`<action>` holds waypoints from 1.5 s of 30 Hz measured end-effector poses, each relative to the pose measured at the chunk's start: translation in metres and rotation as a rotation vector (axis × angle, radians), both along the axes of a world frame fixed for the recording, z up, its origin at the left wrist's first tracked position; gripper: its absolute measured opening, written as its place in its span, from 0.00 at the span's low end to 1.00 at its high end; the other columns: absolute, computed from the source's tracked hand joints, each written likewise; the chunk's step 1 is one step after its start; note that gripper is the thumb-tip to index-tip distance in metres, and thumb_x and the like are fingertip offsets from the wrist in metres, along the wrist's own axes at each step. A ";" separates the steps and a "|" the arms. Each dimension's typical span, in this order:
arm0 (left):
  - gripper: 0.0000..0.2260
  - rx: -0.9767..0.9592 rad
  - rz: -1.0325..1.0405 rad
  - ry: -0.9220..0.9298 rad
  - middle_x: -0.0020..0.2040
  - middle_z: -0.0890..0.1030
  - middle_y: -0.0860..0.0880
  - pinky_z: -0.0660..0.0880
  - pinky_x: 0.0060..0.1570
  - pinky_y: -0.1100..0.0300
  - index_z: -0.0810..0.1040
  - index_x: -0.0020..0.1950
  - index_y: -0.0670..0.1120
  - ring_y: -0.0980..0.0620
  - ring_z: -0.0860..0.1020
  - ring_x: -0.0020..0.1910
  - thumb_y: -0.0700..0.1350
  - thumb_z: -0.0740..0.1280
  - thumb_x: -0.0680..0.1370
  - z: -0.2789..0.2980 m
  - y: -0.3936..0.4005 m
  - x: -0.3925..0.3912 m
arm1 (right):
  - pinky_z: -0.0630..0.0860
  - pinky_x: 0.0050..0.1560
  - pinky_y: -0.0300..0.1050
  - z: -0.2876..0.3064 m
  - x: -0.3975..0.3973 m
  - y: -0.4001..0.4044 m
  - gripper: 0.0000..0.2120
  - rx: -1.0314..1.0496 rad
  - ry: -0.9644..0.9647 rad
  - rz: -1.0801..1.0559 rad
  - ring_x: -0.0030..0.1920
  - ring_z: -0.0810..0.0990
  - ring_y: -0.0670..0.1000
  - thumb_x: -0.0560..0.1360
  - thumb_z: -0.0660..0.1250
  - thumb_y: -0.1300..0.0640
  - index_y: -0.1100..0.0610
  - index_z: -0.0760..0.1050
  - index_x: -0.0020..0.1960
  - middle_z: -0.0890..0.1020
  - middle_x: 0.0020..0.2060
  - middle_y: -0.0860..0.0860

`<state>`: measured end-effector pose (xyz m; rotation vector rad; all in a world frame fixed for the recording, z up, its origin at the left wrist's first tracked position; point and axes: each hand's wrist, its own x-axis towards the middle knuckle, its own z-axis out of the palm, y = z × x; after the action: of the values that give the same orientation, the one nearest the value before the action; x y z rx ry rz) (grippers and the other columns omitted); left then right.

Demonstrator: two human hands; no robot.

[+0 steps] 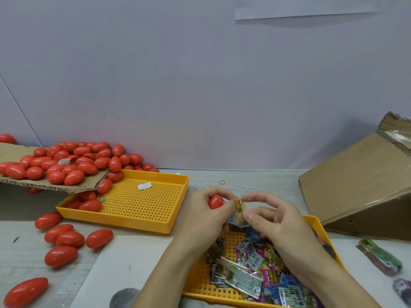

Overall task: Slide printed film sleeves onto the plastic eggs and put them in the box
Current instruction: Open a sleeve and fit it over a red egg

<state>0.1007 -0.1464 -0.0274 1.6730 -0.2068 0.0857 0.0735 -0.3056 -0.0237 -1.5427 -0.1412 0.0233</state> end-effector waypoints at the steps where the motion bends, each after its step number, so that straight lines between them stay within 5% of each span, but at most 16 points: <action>1: 0.04 0.025 -0.006 -0.008 0.31 0.78 0.53 0.76 0.34 0.58 0.83 0.42 0.48 0.54 0.76 0.29 0.40 0.72 0.75 0.000 0.000 0.000 | 0.75 0.36 0.36 0.001 0.000 0.001 0.12 0.041 0.003 0.033 0.37 0.83 0.48 0.76 0.69 0.63 0.51 0.79 0.56 0.86 0.40 0.56; 6: 0.07 0.185 -0.097 0.004 0.31 0.77 0.55 0.75 0.34 0.59 0.81 0.38 0.51 0.55 0.75 0.31 0.41 0.73 0.74 -0.001 -0.004 -0.003 | 0.65 0.27 0.38 0.001 0.006 -0.006 0.16 0.267 0.017 -0.109 0.30 0.68 0.47 0.70 0.72 0.61 0.49 0.80 0.56 0.81 0.34 0.53; 9: 0.06 0.180 0.055 -0.068 0.28 0.76 0.56 0.73 0.30 0.63 0.81 0.40 0.50 0.56 0.74 0.28 0.39 0.71 0.75 0.000 -0.004 -0.002 | 0.63 0.28 0.40 0.003 0.002 -0.005 0.16 0.224 0.044 0.015 0.30 0.69 0.47 0.66 0.77 0.56 0.47 0.82 0.53 0.77 0.35 0.57; 13: 0.04 0.081 0.153 -0.076 0.27 0.76 0.54 0.73 0.27 0.63 0.81 0.43 0.50 0.56 0.74 0.26 0.41 0.70 0.76 0.003 -0.003 -0.002 | 0.65 0.28 0.40 0.001 0.003 -0.001 0.07 0.111 0.037 0.017 0.28 0.68 0.48 0.75 0.72 0.56 0.45 0.82 0.51 0.74 0.29 0.54; 19: 0.18 0.171 -0.083 0.035 0.26 0.70 0.50 0.71 0.28 0.55 0.75 0.32 0.46 0.51 0.70 0.24 0.48 0.64 0.82 0.003 -0.007 -0.004 | 0.66 0.27 0.38 0.003 0.003 -0.002 0.13 0.221 -0.018 -0.048 0.29 0.71 0.46 0.74 0.71 0.63 0.51 0.80 0.56 0.80 0.33 0.52; 24: 0.15 0.144 -0.256 0.155 0.26 0.69 0.50 0.70 0.25 0.60 0.81 0.35 0.45 0.54 0.65 0.22 0.49 0.67 0.80 0.004 -0.009 -0.008 | 0.68 0.26 0.36 0.005 0.004 -0.003 0.15 0.282 -0.058 -0.121 0.29 0.71 0.47 0.74 0.69 0.69 0.52 0.79 0.55 0.84 0.37 0.52; 28: 0.16 -0.028 -0.088 0.176 0.26 0.68 0.50 0.66 0.23 0.61 0.79 0.29 0.49 0.54 0.64 0.21 0.41 0.67 0.78 0.002 -0.007 -0.004 | 0.60 0.26 0.40 0.005 0.003 -0.003 0.16 0.291 -0.041 -0.002 0.26 0.67 0.47 0.65 0.74 0.59 0.51 0.82 0.52 0.78 0.32 0.56; 31: 0.07 -0.158 0.016 0.139 0.25 0.70 0.50 0.66 0.22 0.61 0.81 0.40 0.43 0.54 0.66 0.20 0.38 0.69 0.77 0.001 -0.006 -0.001 | 0.62 0.26 0.40 0.000 0.005 0.000 0.12 0.191 0.001 0.031 0.27 0.67 0.48 0.66 0.75 0.54 0.51 0.83 0.49 0.73 0.27 0.55; 36: 0.05 -0.107 0.083 -0.013 0.26 0.73 0.52 0.68 0.22 0.62 0.81 0.39 0.48 0.52 0.70 0.21 0.40 0.72 0.74 0.002 -0.007 -0.001 | 0.69 0.30 0.40 -0.007 0.010 0.000 0.04 0.079 0.017 -0.048 0.32 0.73 0.49 0.72 0.73 0.55 0.52 0.85 0.46 0.77 0.30 0.53; 41: 0.10 -0.029 0.072 -0.072 0.25 0.74 0.54 0.69 0.24 0.64 0.82 0.37 0.54 0.55 0.71 0.23 0.40 0.74 0.74 0.000 -0.007 -0.001 | 0.69 0.32 0.43 -0.007 0.009 -0.001 0.19 0.065 0.030 -0.056 0.32 0.73 0.49 0.61 0.74 0.42 0.53 0.85 0.45 0.76 0.31 0.53; 45: 0.07 0.027 0.022 -0.110 0.27 0.75 0.56 0.70 0.27 0.65 0.82 0.39 0.53 0.57 0.72 0.25 0.42 0.75 0.74 0.000 -0.006 -0.001 | 0.70 0.31 0.41 -0.008 0.009 -0.001 0.08 0.074 0.030 -0.087 0.31 0.73 0.49 0.67 0.74 0.50 0.52 0.84 0.43 0.77 0.30 0.54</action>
<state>0.0996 -0.1526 -0.0269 1.6987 -0.2729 0.1926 0.0825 -0.3062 -0.0321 -1.4731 -0.0499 -0.0273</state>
